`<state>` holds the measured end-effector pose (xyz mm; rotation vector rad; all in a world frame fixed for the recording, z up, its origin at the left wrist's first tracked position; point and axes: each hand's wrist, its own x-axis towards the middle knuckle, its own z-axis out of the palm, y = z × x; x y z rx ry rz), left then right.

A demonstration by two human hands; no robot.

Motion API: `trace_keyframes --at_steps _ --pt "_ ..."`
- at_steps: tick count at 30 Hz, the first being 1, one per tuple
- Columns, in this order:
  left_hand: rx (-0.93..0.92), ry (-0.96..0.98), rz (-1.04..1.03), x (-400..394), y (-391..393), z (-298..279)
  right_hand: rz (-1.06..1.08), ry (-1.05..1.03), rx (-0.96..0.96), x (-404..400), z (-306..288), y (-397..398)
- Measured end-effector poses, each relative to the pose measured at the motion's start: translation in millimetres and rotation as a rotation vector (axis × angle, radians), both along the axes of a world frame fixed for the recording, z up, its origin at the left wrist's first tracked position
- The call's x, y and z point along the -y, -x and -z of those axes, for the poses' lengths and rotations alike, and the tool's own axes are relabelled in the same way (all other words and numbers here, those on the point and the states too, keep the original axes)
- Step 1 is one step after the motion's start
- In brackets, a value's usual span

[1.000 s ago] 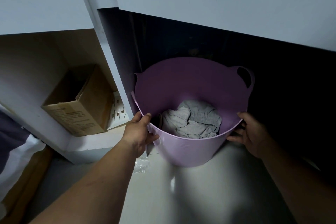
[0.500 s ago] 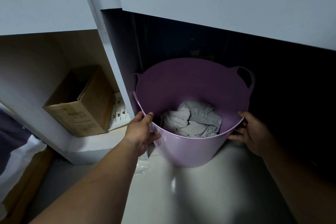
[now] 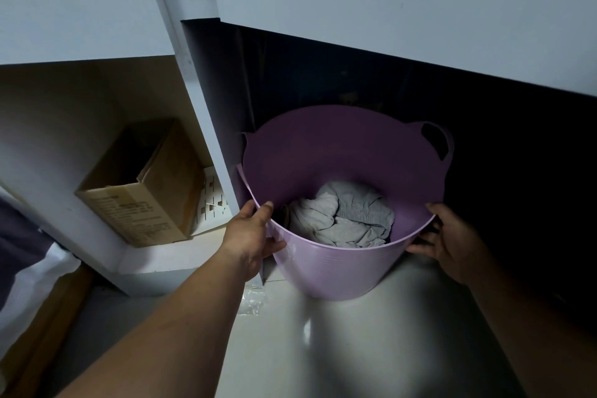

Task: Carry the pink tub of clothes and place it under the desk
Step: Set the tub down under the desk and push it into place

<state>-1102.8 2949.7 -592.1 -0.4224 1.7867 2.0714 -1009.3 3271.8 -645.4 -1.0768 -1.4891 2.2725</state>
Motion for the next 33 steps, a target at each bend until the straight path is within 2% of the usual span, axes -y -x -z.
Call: trace_keyframes --at_steps 8,33 --pt "0.049 -0.045 -0.010 3.0 -0.6 5.0 0.013 -0.009 -0.014 1.7 3.7 -0.7" --pt "0.034 -0.042 -0.014 1.4 1.8 7.6 -0.013 -0.009 -0.028 1.3 0.4 3.7"
